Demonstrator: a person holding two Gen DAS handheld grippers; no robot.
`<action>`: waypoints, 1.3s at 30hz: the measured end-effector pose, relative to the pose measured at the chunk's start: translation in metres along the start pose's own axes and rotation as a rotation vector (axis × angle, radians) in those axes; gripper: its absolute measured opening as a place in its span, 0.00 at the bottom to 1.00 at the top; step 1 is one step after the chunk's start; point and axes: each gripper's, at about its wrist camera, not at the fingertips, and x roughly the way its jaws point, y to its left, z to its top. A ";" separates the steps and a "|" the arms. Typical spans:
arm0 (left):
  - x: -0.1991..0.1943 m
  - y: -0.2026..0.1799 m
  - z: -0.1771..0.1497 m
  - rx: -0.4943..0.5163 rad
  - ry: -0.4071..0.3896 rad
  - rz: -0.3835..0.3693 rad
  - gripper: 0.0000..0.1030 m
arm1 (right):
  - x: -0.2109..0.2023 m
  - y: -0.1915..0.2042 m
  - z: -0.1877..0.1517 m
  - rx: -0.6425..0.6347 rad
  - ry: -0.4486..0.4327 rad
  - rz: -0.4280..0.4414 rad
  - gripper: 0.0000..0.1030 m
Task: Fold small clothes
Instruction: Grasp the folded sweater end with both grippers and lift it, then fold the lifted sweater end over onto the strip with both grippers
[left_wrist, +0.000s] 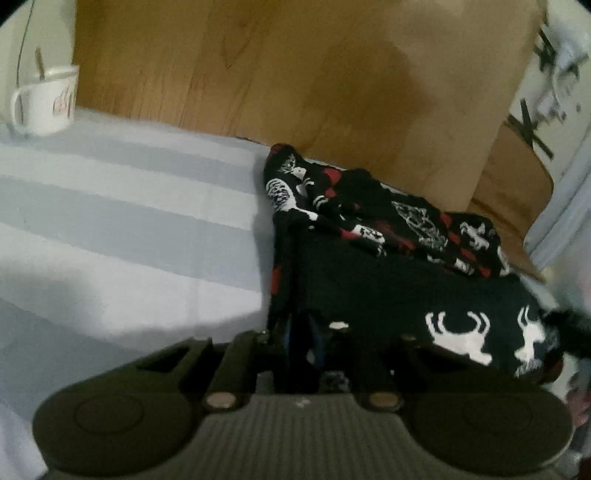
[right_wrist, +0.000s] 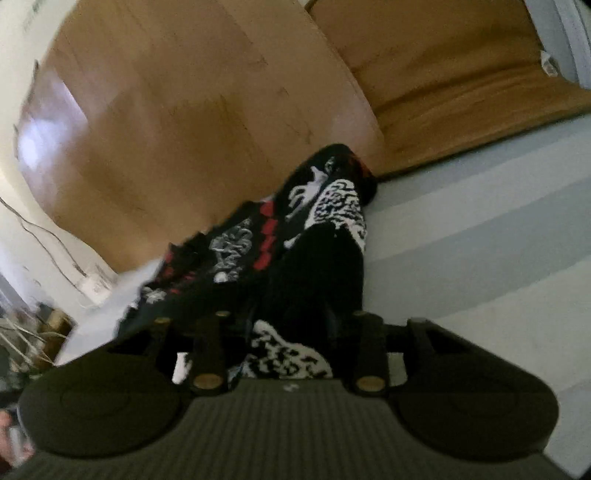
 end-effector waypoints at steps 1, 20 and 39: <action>-0.002 -0.001 0.000 0.007 -0.002 0.004 0.18 | -0.009 0.001 0.002 -0.001 -0.027 -0.003 0.45; 0.038 -0.059 0.015 0.197 0.008 -0.034 0.09 | 0.042 -0.016 0.012 0.036 0.129 0.094 0.00; 0.170 -0.040 0.174 0.235 0.067 0.178 0.87 | 0.219 -0.001 0.156 -0.113 0.289 -0.037 0.59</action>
